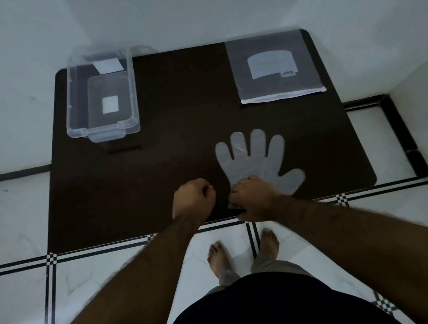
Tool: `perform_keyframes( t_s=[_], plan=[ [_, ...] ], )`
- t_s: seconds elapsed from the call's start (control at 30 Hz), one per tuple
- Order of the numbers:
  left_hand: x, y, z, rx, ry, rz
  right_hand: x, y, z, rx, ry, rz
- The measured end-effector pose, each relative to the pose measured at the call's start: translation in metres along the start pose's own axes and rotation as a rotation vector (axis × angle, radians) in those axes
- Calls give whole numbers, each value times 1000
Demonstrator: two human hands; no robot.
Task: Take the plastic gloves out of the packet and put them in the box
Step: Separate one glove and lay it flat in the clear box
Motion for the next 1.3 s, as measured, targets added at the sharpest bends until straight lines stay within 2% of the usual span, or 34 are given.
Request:
perform_keyframes(
  t_s=[0.23, 0.37, 0.47, 0.53, 0.7, 0.77, 0.87, 1.13, 1.3],
  plan=[
    [10, 0, -2, -53, 61, 20, 8, 14, -2, -49, -56, -24],
    [18, 2, -2, -71, 105, 18, 2, 18, -15, 20, -226, -89],
    [28, 3, 2, -141, 171, 45, -7, 20, -33, 134, -446, -170],
    [39, 5, 4, -231, 306, 69, -10, 22, -47, 222, -608, -227],
    [71, 17, -6, -510, 909, 1, -9, 24, -66, 342, -882, -280],
    [78, 18, -15, -571, 1050, -4, -7, 25, -68, 349, -941, -269],
    [79, 19, -20, -641, 1137, -67, 0, 27, -70, 368, -1006, -231],
    [84, 20, -13, -688, 1155, -120, 9, 29, -83, 436, -1159, -195],
    [89, 19, -7, -707, 1173, -135, 23, 26, -88, 520, -1398, -47]
  ],
)
Point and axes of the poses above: each hand's wrist, its own y-axis away from the middle knuckle, its own x-axis out of the palm, z = x × y, the point moved 10 cm from there along -y, towards the middle knuckle, and after that the axes turned 14 degrees about x, right-handed, at the moved point
